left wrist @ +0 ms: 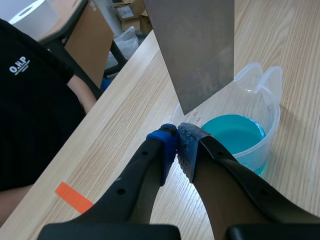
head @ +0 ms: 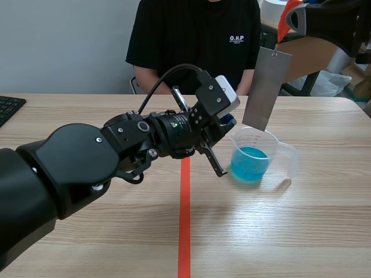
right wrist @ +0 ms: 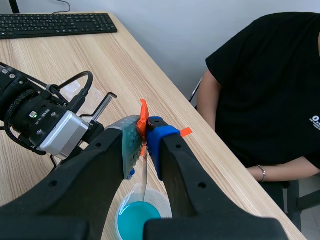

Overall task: Do the redox reaction experiment.
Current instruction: 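Point at the plate with the left hand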

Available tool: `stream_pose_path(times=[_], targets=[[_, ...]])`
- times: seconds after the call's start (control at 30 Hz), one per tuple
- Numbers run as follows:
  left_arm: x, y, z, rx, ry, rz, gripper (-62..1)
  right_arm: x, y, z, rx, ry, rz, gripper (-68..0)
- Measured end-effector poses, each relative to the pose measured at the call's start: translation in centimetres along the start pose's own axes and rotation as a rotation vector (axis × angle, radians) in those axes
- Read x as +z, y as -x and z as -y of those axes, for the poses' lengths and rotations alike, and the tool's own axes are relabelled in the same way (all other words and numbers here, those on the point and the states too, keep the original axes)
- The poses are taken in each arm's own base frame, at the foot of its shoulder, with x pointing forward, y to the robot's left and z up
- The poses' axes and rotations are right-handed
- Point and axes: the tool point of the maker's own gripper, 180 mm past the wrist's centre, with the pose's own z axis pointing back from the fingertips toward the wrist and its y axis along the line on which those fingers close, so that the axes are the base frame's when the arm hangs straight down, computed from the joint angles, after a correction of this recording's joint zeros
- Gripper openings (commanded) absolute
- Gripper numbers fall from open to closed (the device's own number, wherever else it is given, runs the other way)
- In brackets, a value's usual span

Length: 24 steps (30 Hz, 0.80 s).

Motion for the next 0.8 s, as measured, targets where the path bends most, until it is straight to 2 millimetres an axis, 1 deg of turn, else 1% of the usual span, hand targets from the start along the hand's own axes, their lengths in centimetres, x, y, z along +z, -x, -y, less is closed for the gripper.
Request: stream_pose_path(times=[0.8], targets=[[0.00, 0.14, 0.00, 0.000, 0.000, -0.008, -56.2, 0.00, 0.00, 0.00, 0.000, 0.000, 0.000, -66.0]])
